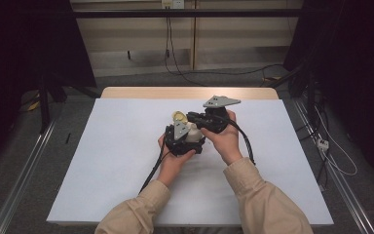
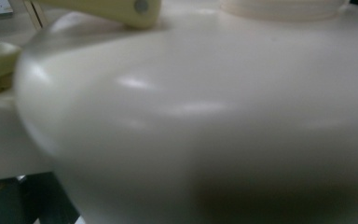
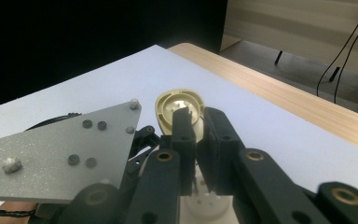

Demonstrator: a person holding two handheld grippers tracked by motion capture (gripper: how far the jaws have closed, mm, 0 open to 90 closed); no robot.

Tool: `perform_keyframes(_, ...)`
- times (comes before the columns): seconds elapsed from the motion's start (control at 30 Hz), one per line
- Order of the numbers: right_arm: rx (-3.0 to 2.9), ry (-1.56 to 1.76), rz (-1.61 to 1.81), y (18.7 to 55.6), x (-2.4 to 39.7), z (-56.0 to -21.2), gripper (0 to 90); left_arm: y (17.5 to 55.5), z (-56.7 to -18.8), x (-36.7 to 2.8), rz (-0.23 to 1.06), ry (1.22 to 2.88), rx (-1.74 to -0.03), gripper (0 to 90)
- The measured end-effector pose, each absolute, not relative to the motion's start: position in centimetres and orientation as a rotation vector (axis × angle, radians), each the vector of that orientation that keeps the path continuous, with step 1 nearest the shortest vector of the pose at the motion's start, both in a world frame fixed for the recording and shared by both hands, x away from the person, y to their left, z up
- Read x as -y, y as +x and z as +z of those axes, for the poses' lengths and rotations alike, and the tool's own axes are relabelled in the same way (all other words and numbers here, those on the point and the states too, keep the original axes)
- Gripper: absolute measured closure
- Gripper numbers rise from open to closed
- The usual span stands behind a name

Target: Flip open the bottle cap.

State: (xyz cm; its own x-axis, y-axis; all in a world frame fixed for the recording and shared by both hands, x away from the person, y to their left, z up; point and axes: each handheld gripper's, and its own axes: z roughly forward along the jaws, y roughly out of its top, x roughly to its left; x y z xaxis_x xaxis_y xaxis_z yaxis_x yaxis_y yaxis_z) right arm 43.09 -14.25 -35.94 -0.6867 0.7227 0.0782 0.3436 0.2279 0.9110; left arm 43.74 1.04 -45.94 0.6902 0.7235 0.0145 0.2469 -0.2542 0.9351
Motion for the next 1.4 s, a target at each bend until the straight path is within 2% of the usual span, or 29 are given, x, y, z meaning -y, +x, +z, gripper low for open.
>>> perform_keyframes(0.2, -2.126, 1.0, 1.467, 42.9, 14.7, -35.7, 71.0, 43.7, -45.9, -1.0, 0.546, 1.818, -0.767, 4.5)
perform_keyframes(0.47, -2.085, 1.019, 1.483, 41.9, 15.7, -35.7, 38.2, 43.7, -45.9, -1.0, 0.547, 1.831, -0.766, 4.0)
perform_keyframes(0.57, -2.084, 1.047, 1.484, 41.5, 16.4, -36.0, 29.8, 43.6, -45.9, -1.0, 0.565, 1.862, -0.76, 4.1)
perform_keyframes(0.87, -2.059, 1.059, 1.504, 40.0, 18.2, -37.1, 25.4, 42.7, -45.8, -2.1, 0.555, 1.89, -0.74, 3.4)
perform_keyframes(0.97, -2.062, 1.061, 1.497, 39.3, 18.4, -37.6, 24.7, 42.7, -45.9, -2.6, 0.5, 1.916, -0.772, 3.7)
perform_keyframes(1.2, -2.067, 1.056, 1.508, 38.0, 19.0, -38.5, 23.5, 41.7, -45.8, -3.4, 0.469, 1.974, -0.783, 3.8)
perform_keyframes(1.4, -2.096, 1.056, 1.5, 36.7, 19.9, -39.8, 21.8, 39.8, -45.5, -5.7, 0.461, 2.0, -0.689, 5.2)
